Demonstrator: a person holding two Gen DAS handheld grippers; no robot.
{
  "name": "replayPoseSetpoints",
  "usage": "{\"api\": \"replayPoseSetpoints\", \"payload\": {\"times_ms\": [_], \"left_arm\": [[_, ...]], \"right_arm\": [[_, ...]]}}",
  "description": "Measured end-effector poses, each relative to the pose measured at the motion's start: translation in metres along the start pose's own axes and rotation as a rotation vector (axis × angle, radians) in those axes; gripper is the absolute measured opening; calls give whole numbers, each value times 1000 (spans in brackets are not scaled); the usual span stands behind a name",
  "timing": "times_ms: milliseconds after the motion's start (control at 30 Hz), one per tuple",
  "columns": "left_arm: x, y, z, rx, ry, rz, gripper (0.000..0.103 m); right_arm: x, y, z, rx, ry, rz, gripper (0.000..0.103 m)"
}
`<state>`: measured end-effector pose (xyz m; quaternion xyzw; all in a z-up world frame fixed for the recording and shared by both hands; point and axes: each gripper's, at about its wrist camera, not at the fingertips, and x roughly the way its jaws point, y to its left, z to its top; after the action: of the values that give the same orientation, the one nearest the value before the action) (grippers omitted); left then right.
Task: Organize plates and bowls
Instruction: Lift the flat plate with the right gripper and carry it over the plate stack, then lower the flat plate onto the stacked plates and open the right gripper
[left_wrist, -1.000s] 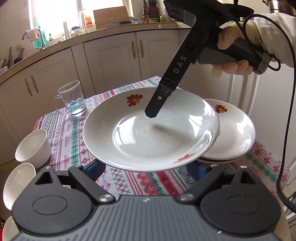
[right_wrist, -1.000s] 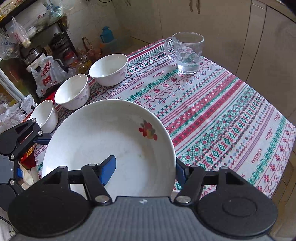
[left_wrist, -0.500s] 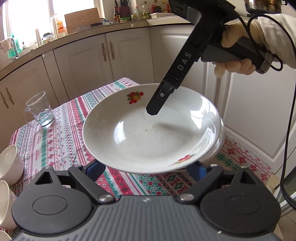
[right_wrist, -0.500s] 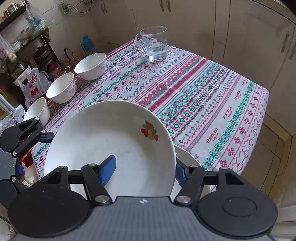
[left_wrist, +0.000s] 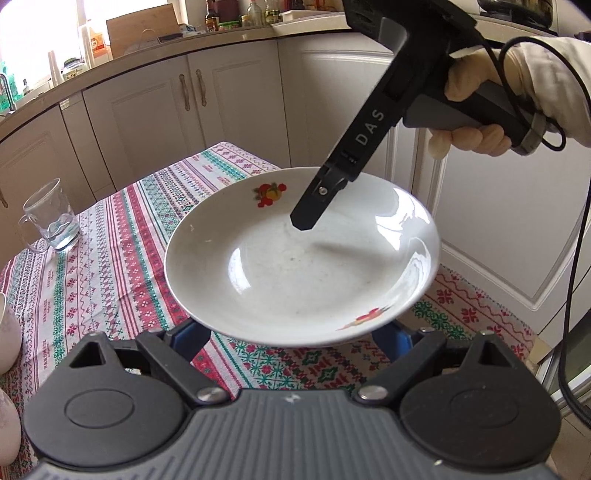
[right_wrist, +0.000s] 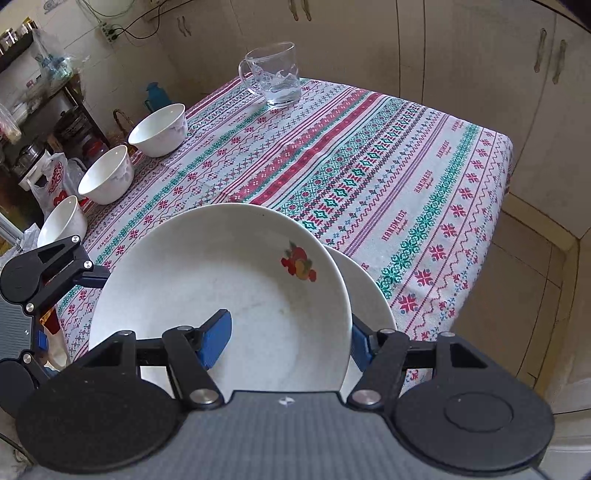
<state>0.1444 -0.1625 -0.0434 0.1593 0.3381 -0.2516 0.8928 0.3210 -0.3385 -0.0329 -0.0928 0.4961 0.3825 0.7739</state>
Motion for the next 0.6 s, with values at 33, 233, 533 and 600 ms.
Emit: {"api": "replayPoseSetpoints", "payload": {"times_ms": [33,233,533,600], "left_arm": [[1,0,1,0,-1,-3,93],[3,0,1,-7,6,-16,93],[6,1,0,-5,33,-32,93],[6,0,-1,-3,35,-34,93]], "right_arm": [[1,-1,-1,3,1,1,71],[6,-7,-7,15,0,3,71],[16,-9,-11,18,14,1,71],[17,-9,-12,20,14,0,72]]}}
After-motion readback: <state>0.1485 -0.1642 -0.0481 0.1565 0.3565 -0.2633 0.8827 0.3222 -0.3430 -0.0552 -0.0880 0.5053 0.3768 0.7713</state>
